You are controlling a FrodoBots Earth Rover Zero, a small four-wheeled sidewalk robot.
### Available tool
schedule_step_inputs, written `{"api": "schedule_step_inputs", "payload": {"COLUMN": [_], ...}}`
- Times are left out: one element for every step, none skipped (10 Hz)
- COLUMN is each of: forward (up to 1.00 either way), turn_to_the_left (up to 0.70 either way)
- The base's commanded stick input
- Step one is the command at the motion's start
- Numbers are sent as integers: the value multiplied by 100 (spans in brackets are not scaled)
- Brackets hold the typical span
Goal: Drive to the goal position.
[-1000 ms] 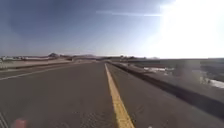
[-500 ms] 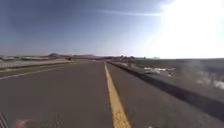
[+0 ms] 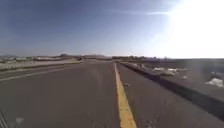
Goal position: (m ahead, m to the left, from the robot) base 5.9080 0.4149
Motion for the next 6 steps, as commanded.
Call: {"api": "schedule_step_inputs", "payload": {"forward": [70, 70, 70, 70, 70, 70], "turn_to_the_left": [0, 0, 0, 0, 0, 0]}}
